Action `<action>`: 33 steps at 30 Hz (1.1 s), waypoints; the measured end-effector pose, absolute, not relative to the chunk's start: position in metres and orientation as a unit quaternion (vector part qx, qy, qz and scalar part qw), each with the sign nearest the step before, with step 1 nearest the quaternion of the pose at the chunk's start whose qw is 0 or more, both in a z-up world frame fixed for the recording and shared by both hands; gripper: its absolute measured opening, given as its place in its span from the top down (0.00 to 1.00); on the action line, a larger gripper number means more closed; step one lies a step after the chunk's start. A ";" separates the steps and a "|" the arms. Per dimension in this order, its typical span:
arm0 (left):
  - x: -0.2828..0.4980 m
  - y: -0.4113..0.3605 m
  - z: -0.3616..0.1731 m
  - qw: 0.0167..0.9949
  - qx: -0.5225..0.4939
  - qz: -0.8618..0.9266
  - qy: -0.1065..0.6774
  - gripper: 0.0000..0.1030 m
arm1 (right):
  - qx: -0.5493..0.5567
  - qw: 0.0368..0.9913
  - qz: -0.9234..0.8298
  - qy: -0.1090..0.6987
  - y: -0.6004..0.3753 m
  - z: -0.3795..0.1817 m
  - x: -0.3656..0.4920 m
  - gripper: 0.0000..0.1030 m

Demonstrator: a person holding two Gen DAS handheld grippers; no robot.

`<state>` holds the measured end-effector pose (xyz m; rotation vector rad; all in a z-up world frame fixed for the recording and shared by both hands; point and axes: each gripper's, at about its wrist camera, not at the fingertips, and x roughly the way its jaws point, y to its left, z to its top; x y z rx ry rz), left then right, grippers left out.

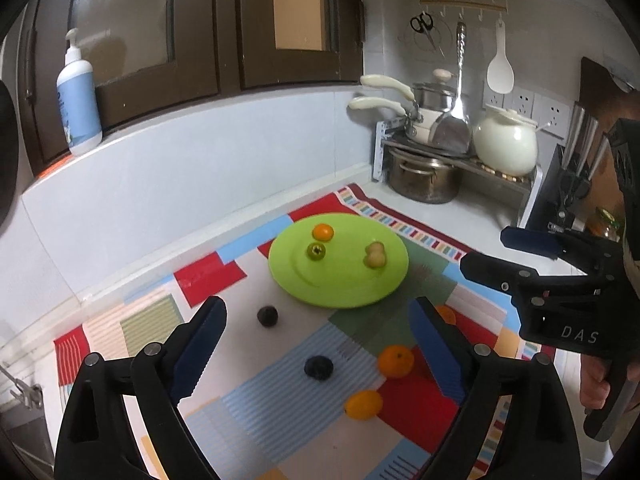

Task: Organize fruits
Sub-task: 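Withdraw both open grippers from the plate toward the remaining fruits, then grasp a large orange with the left gripper while the right gripper grasps a green fruit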

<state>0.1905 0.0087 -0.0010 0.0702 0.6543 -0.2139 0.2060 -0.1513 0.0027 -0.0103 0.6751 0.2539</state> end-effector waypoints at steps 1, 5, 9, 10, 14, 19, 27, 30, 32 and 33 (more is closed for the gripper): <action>0.188 0.009 -0.004 0.940 0.035 -0.106 0.323 0.09 | -0.006 0.935 0.123 0.333 -0.152 0.000 0.203 0.34; 0.179 0.008 -0.012 0.938 0.037 -0.109 0.328 0.09 | -0.010 0.933 0.118 0.341 -0.153 -0.008 0.193 0.34; 0.172 0.006 -0.022 0.936 0.039 -0.113 0.332 0.09 | -0.013 0.931 0.112 0.348 -0.154 -0.015 0.185 0.34; 0.170 0.005 -0.025 0.934 0.039 -0.114 0.335 0.09 | -0.013 0.930 0.111 0.351 -0.154 -0.018 0.183 0.34; 0.167 0.001 -0.038 0.929 0.043 -0.119 0.347 0.09 | -0.015 0.925 0.109 0.364 -0.155 -0.031 0.176 0.34; 0.164 -0.004 -0.056 0.923 0.056 -0.124 0.360 0.09 | -0.013 0.914 0.111 0.390 -0.157 -0.051 0.173 0.34; 0.166 -0.011 -0.082 0.909 0.075 -0.137 0.386 0.09 | -0.015 0.898 0.114 0.425 -0.156 -0.079 0.173 0.34; 0.168 -0.012 -0.091 0.904 0.073 -0.142 0.396 0.09 | -0.016 0.893 0.115 0.435 -0.156 -0.089 0.173 0.34; 0.169 -0.012 -0.096 0.901 0.073 -0.148 0.400 0.10 | -0.018 0.890 0.118 0.440 -0.155 -0.094 0.173 0.34; 0.170 -0.013 -0.100 0.899 0.074 -0.150 0.404 0.10 | -0.021 0.889 0.118 0.443 -0.154 -0.096 0.174 0.34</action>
